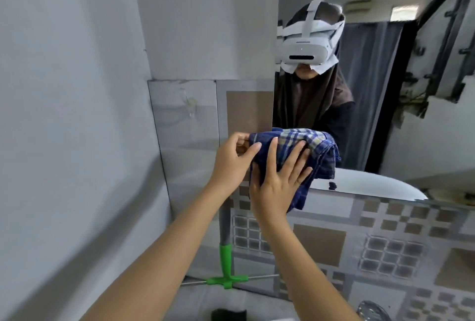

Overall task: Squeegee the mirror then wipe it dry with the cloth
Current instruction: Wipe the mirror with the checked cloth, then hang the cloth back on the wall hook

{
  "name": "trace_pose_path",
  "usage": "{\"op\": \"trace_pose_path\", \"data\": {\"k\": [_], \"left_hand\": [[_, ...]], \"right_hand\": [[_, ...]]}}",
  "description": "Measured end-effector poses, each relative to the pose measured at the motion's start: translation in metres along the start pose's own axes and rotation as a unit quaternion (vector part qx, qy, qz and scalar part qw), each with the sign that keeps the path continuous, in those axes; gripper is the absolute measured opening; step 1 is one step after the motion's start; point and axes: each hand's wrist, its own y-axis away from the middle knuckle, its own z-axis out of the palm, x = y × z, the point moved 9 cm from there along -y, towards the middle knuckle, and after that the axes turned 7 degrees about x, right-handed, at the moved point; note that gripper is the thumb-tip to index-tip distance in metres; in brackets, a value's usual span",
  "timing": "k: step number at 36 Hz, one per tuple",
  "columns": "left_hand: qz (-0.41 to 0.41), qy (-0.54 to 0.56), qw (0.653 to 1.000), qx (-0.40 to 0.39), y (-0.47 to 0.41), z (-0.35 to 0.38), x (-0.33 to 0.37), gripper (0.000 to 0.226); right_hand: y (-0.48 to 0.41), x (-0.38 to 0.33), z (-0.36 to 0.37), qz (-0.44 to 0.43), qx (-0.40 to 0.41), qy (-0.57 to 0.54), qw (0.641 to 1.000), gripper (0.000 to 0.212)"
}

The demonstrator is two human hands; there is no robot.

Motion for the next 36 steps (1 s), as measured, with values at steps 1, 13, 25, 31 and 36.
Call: {"op": "trace_pose_path", "data": {"k": [1,13,25,31,36], "left_hand": [[-0.004,0.001,1.0,0.008,-0.001,-0.002,0.0,0.014],[0.07,-0.067,0.992,-0.083,0.011,-0.001,0.047,0.009],[0.105,-0.074,0.971,-0.2,0.084,-0.03,0.094,0.02],[0.085,-0.077,0.988,-0.104,0.115,-0.049,0.081,0.016],[0.024,-0.066,0.997,-0.037,0.149,-0.047,0.043,0.015]], "right_hand": [[0.001,0.0,-0.002,-0.005,-0.008,-0.001,1.0,0.06],[0.016,-0.01,-0.079,-0.043,-0.072,-0.212,0.974,0.046],[0.027,-0.011,-0.104,0.083,-0.309,-0.409,0.855,0.022],[0.036,-0.002,-0.124,0.095,-0.323,-0.437,0.834,0.008],[0.028,-0.021,-0.137,0.003,-0.333,-0.372,0.866,0.008]]}}
